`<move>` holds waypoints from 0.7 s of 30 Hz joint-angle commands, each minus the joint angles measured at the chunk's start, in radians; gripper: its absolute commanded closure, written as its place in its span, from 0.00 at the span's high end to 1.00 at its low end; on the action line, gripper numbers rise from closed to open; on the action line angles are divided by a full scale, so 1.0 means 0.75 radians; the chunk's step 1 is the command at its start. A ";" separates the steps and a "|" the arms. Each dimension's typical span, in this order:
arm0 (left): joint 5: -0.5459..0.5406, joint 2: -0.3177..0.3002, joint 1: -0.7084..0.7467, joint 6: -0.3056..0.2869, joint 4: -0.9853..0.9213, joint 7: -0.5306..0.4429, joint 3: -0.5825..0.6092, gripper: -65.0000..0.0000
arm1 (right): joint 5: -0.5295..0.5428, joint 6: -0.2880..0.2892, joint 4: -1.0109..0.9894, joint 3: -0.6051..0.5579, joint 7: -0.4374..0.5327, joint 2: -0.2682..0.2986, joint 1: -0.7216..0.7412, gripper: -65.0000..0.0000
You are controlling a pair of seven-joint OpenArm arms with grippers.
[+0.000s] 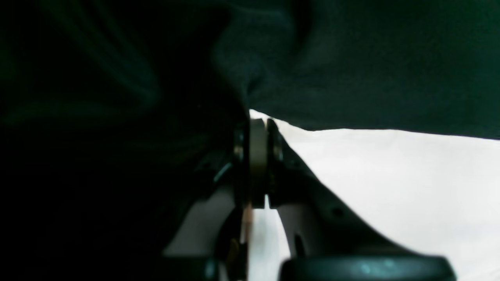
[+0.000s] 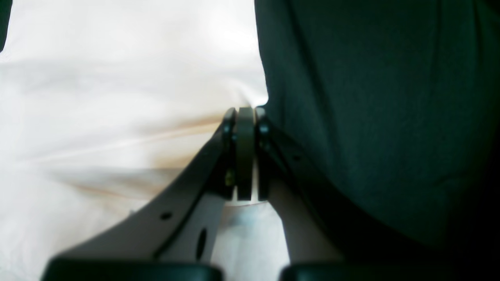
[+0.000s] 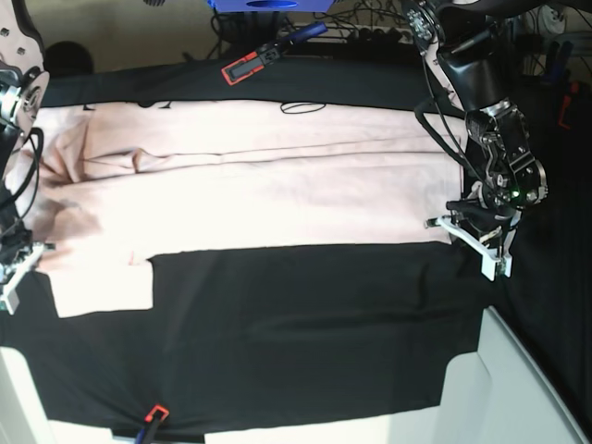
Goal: Fold the T-shirt properly
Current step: 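Pull the shirt ends apart with both grippers to spread it flat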
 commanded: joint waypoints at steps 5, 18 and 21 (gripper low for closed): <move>-0.022 -0.005 -0.035 0.002 0.135 -0.042 -0.001 0.00 | 0.010 -0.004 0.060 0.007 0.028 0.029 0.037 0.00; -0.022 0.069 -0.029 0.000 0.317 -0.040 0.001 0.00 | 0.010 -0.004 0.268 0.007 -0.017 0.029 -0.006 0.00; -0.022 0.071 -0.024 0.000 0.372 -0.040 0.001 0.00 | 0.010 -0.004 0.350 0.007 -0.027 0.029 -0.037 0.00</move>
